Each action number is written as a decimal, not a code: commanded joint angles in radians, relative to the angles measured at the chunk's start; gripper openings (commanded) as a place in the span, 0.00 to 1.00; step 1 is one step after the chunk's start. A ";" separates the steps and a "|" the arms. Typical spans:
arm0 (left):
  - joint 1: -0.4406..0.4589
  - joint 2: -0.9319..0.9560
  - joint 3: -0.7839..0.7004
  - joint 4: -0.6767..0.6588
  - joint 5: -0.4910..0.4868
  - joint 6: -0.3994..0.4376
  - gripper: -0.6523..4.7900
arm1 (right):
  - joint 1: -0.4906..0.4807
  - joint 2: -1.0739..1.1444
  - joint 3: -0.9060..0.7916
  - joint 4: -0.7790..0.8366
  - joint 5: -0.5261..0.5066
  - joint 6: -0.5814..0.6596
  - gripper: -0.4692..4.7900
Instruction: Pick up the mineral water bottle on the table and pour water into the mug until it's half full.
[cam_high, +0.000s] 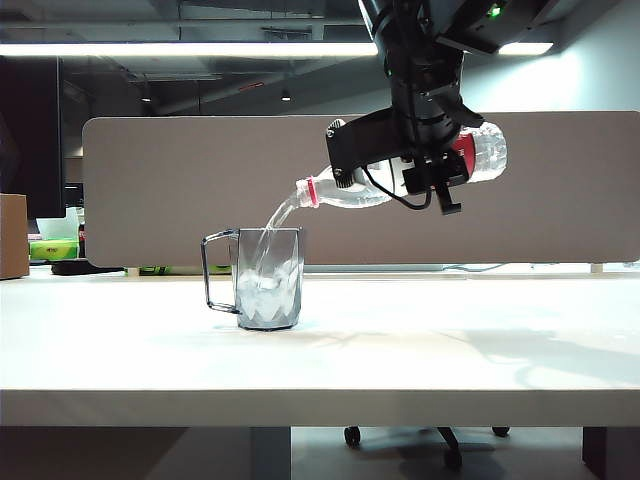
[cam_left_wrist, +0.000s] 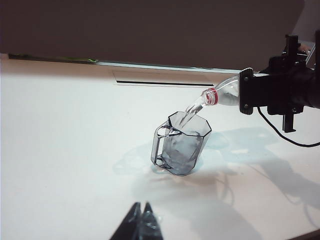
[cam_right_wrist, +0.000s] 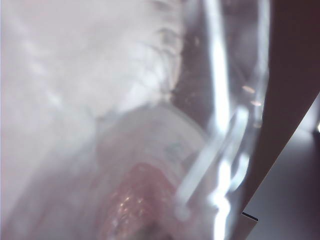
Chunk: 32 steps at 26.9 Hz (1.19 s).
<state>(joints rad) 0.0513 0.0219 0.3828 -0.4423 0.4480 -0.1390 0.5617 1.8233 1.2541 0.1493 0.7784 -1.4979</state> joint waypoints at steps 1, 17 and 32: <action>-0.002 0.001 0.001 0.010 0.001 0.000 0.11 | 0.003 -0.011 0.010 0.035 0.009 0.005 0.46; -0.002 0.001 0.001 0.010 0.001 0.000 0.11 | 0.003 -0.012 -0.148 0.004 -0.369 0.991 0.46; -0.001 0.001 0.001 0.010 0.001 0.000 0.11 | -0.109 0.116 -0.441 0.912 -0.650 1.530 0.46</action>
<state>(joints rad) 0.0513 0.0219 0.3828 -0.4438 0.4480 -0.1390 0.4530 1.9278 0.8101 0.9993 0.1516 0.0166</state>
